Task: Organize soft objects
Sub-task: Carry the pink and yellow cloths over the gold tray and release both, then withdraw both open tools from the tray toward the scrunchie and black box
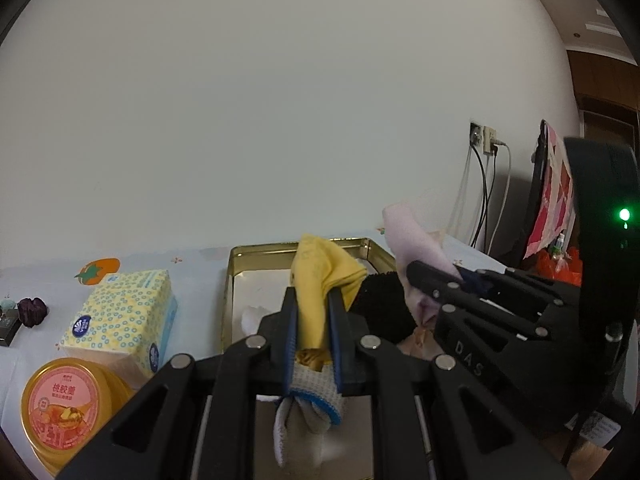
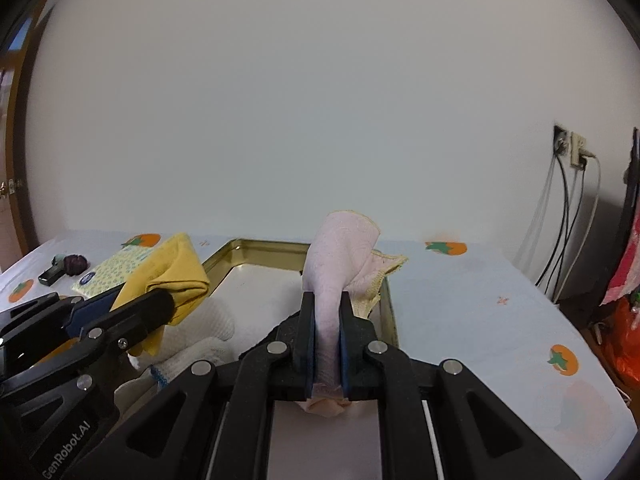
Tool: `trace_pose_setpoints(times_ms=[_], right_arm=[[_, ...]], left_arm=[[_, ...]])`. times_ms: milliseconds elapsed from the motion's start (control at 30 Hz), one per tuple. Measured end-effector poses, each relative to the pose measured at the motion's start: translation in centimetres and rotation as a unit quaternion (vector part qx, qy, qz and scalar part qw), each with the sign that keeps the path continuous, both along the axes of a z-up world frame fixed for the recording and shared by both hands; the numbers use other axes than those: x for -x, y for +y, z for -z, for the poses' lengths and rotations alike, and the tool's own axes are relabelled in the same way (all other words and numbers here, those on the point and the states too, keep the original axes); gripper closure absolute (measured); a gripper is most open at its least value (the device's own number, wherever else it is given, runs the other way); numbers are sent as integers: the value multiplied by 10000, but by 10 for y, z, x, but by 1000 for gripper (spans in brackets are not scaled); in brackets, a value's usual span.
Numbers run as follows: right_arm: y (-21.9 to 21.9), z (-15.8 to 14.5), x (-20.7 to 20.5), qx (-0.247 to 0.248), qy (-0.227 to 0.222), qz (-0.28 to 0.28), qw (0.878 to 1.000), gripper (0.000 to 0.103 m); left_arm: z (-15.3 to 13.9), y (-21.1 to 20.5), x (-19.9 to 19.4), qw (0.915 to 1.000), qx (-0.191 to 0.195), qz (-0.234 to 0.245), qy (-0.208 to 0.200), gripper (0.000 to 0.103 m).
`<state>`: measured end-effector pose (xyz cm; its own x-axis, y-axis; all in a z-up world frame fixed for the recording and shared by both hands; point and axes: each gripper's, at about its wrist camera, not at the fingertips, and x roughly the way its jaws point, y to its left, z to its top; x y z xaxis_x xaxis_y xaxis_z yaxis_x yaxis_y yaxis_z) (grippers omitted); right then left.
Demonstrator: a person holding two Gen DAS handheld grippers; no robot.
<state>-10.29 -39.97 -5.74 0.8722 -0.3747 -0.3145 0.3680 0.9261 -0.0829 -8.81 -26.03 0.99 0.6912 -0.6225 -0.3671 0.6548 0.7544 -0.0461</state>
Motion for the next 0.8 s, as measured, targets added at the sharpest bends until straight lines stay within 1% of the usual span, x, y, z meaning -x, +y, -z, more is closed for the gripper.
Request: trace_pose_setpoints(times_ms=[33, 100, 133, 167, 200, 233, 267, 300, 333, 367, 400, 467, 533, 567, 667, 733, 800], right_arm=[[-1, 1, -2, -54, 43, -33, 10000, 91], [-6, 2, -5, -189, 137, -138, 9996, 90], [-8, 2, -7, -236, 188, -197, 9994, 87], [-8, 3, -8, -238, 210, -216, 9993, 79], [-7, 3, -8, -228, 222, -234, 9992, 73], [-8, 2, -6, -228, 172, -174, 9994, 63], [-9, 2, -3, -248, 91, -123, 9996, 52], [-10, 0, 3, -299, -46, -93, 9995, 46], [-13, -2, 11, -419, -304, -111, 9986, 35], [-14, -3, 17, -498, -518, -158, 9973, 26], [-14, -6, 24, -547, -769, -180, 9954, 24], [-12, -10, 36, -455, -1121, -79, 9926, 23], [-12, -13, 43, -261, -1416, 242, 9893, 21], [-14, -14, 45, -258, -1510, 401, 9874, 21], [-25, -15, 54, -400, -1707, 758, 9816, 21], [-30, -15, 57, -486, -1738, 917, 9793, 21], [-35, -15, 60, -581, -1795, 1052, 9764, 21]], left_arm=[[0, 0, -1, 10000, -5, -2, 37, 90], [1, -1, -3, 10000, -7, -23, 78, 84], [1, 0, -3, 10000, 6, -26, 88, 81], [0, 2, -3, 9999, 30, -73, 74, 65], [0, 4, -2, 9999, 65, -132, 42, 52], [-1, 9, -1, 9994, 129, -333, -1, 45], [-1, 14, -1, 9987, 228, -447, 2, 29], [-2, 19, -2, 9982, 324, -509, 8, 14], [-3, 26, -2, 9970, 477, -614, 1, 6], [-4, 35, -1, 9946, 676, -785, -41, 1], [-5, 41, 0, 9929, 789, -890, -73, 1], [-5, 50, 0, 9902, 988, -988, -77, 0], [-6, 52, -5, 9895, 1016, -1026, -64, 0], [-7, 53, -7, 9891, 981, -1093, -71, 1], [-10, 60, -7, 9862, 1043, -1279, -166, 0], [-13, 65, -5, 9824, 1120, -1462, -320, 0], [-14, 67, -1, 9786, 1108, -1659, -506, 0]])
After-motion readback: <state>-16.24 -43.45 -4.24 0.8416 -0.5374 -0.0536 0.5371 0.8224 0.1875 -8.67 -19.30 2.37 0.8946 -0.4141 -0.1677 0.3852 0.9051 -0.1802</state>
